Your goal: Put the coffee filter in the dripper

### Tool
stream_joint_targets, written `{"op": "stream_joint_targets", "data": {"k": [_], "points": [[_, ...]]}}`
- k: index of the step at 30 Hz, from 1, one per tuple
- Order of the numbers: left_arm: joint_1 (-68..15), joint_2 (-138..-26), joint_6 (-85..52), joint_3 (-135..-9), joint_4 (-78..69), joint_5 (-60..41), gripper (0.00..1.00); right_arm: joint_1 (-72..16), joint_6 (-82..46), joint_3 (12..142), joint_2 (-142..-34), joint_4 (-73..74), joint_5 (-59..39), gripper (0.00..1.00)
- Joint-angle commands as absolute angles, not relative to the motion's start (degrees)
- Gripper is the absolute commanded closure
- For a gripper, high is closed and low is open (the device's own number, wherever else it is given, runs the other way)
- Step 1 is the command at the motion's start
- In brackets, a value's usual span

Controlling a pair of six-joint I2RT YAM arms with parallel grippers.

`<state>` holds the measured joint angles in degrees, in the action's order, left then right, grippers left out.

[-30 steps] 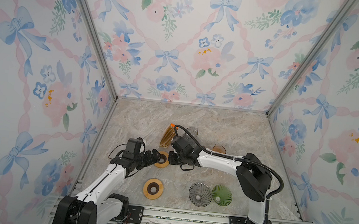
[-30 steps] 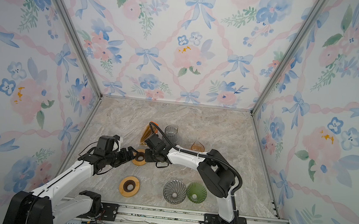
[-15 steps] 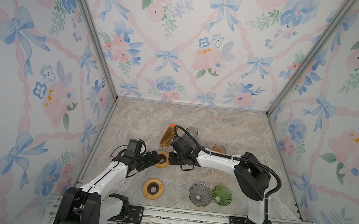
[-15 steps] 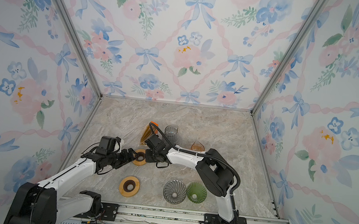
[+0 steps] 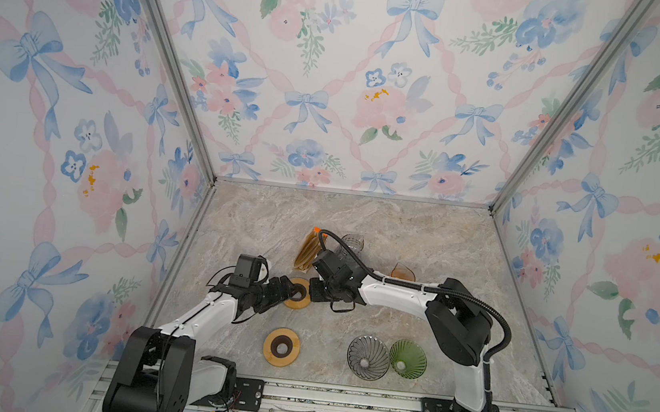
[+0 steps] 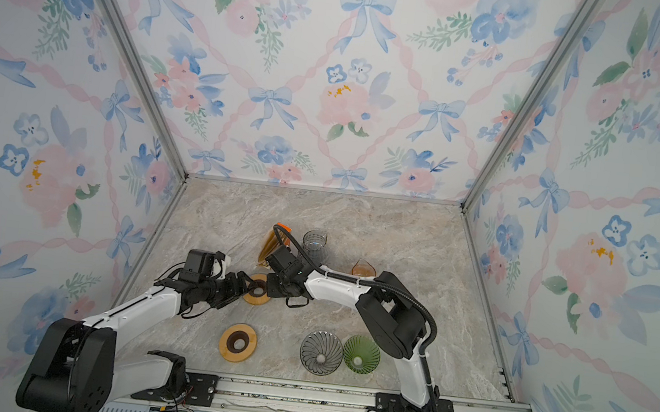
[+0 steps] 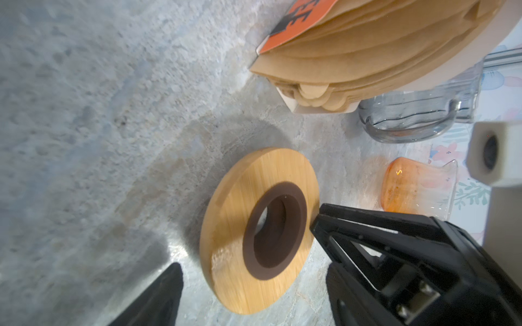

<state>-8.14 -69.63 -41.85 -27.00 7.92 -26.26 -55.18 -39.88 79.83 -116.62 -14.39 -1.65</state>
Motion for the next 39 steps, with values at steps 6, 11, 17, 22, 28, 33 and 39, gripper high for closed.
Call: {"op": "stream_joint_targets", "data": {"k": [6,11,17,22,28,33,39], "points": [[-6.9,-72.2,-43.9,-25.8,2.1,-30.2,0.3,-54.7,-39.8,80.0,-118.7,-14.9,-0.3,0.78],[-6.9,-73.3,-43.9,-25.6,0.5,-31.5,0.35,-54.6,-40.2,79.6,-119.2,-14.6,-0.3,0.8],[-7.0,-73.7,-44.3,-25.0,-2.5,-34.5,0.46,-54.6,-40.7,78.6,-119.1,-13.8,-0.4,0.81],[-7.2,-73.3,-44.4,-25.2,-3.0,-35.2,0.56,-54.6,-41.0,78.2,-119.0,-13.6,-0.4,0.81],[-8.0,-72.8,-44.5,-25.7,-3.0,-35.0,0.69,-54.6,-41.1,77.7,-118.6,-13.5,-0.2,0.81],[-8.7,-72.4,-44.9,-25.9,-3.0,-34.3,0.76,-54.6,-41.0,77.6,-118.2,-13.8,0.0,0.81],[-9.0,-71.2,-44.9,-26.1,-2.9,-33.9,0.86,-54.6,-40.1,78.2,-117.1,-14.6,0.7,0.81]]}}
